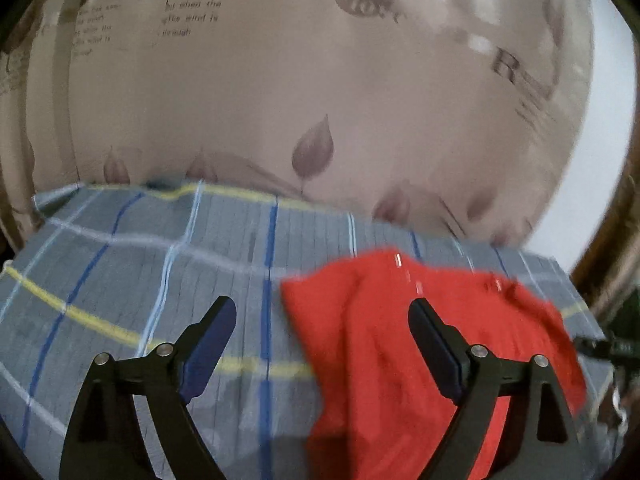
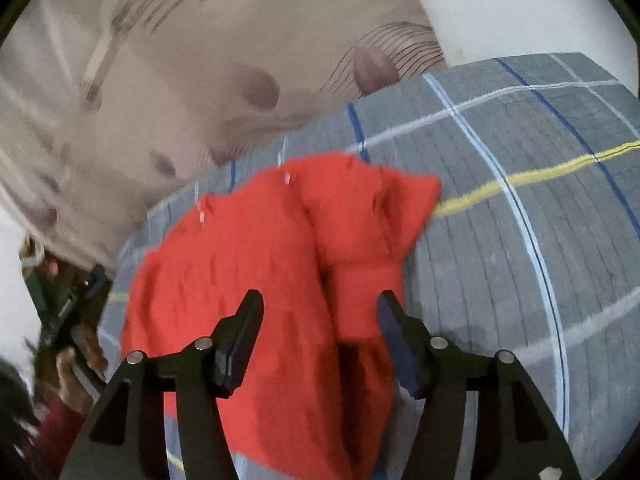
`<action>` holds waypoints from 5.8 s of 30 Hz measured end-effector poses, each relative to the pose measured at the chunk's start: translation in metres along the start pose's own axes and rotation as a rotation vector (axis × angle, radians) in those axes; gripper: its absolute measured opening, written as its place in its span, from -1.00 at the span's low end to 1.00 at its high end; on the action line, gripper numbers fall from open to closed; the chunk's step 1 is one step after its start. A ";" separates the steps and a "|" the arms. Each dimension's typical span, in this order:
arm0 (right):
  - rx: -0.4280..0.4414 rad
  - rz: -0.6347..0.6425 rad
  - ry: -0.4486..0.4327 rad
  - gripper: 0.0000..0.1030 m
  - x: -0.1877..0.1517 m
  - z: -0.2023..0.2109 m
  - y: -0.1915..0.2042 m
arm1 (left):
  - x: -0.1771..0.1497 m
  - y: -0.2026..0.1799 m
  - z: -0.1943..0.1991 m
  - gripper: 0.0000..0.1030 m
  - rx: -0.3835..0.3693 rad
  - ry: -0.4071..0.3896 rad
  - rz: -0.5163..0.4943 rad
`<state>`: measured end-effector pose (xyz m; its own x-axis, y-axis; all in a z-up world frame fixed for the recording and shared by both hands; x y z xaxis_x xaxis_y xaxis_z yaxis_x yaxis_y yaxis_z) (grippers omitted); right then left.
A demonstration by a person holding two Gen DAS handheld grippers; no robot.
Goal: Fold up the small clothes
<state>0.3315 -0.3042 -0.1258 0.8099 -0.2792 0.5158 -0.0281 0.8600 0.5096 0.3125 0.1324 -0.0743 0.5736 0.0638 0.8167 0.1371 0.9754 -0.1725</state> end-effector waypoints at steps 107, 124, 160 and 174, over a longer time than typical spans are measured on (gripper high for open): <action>-0.315 0.395 -0.101 0.15 -0.009 -0.042 0.047 | -0.018 -0.056 0.017 0.64 0.140 0.073 -0.212; -0.308 0.382 -0.097 0.46 -0.006 -0.041 0.047 | -0.021 -0.054 -0.011 0.65 0.226 0.120 -0.292; -0.359 0.329 -0.084 0.95 -0.001 -0.045 0.035 | -0.021 0.010 -0.087 0.60 -0.446 0.351 0.101; -0.361 0.329 -0.081 0.98 -0.001 -0.046 0.034 | -0.020 -0.006 -0.104 -0.59 -0.378 0.368 0.050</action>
<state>0.3570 -0.2554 -0.1405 0.7435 0.0123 0.6686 -0.0586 0.9972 0.0468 0.3846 0.1030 -0.1469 0.8228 -0.0364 0.5671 0.3454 0.8246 -0.4481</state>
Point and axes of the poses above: each gripper's, at about its wrist camera, not at the fingertips, and z roughly against the way its jaws point, y to its left, x to its top, the point moved 2 cm from there along -z, roughly the way its jaws point, and after that the axes turned 6 degrees about -z, right-handed, at the moved point
